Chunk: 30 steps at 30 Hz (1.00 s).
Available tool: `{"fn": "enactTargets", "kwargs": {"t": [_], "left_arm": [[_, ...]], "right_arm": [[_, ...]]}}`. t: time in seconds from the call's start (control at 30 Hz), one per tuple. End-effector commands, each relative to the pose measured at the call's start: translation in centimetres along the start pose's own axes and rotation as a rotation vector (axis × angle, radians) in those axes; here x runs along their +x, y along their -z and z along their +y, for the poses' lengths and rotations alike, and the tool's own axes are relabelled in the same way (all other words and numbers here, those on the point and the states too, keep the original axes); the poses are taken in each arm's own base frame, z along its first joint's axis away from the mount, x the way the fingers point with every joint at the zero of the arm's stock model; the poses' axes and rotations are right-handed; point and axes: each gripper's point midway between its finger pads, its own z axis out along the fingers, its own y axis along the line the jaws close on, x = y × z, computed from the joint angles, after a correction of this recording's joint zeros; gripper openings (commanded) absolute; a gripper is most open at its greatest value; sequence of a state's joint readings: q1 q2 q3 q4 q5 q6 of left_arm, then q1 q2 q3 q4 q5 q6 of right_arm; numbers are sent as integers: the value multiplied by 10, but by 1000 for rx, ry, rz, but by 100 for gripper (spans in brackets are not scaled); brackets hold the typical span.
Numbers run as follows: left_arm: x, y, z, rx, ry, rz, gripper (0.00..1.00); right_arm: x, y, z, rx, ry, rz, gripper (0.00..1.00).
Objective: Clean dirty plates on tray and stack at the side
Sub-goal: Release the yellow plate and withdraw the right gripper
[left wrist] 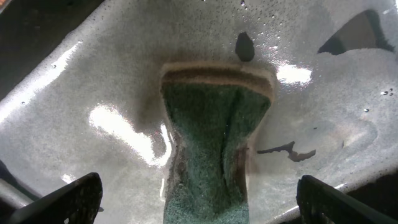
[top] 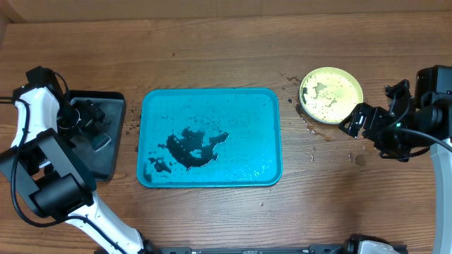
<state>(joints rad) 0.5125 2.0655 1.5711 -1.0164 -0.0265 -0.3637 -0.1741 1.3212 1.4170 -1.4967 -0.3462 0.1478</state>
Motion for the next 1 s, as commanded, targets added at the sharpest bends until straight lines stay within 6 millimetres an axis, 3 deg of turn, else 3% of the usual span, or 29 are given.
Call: {"fn": "enactTargets", "kwargs": {"t": [0.0, 0.4, 0.7, 0.83, 0.97], "left_arm": [[-2, 8, 2, 1, 0, -23, 100], [-2, 8, 2, 1, 0, -22, 100], [-2, 8, 2, 1, 0, -22, 100], [-2, 8, 2, 1, 0, -23, 100], [-2, 8, 2, 1, 0, -23, 100]], "right_arm": [[3, -1, 8, -44, 19, 11, 100], [6, -2, 1, -2, 17, 27, 100], [-13, -2, 5, -19, 50, -47, 100], [-25, 4, 21, -53, 118, -130, 100], [-28, 17, 55, -119, 268, -268, 100]]}}
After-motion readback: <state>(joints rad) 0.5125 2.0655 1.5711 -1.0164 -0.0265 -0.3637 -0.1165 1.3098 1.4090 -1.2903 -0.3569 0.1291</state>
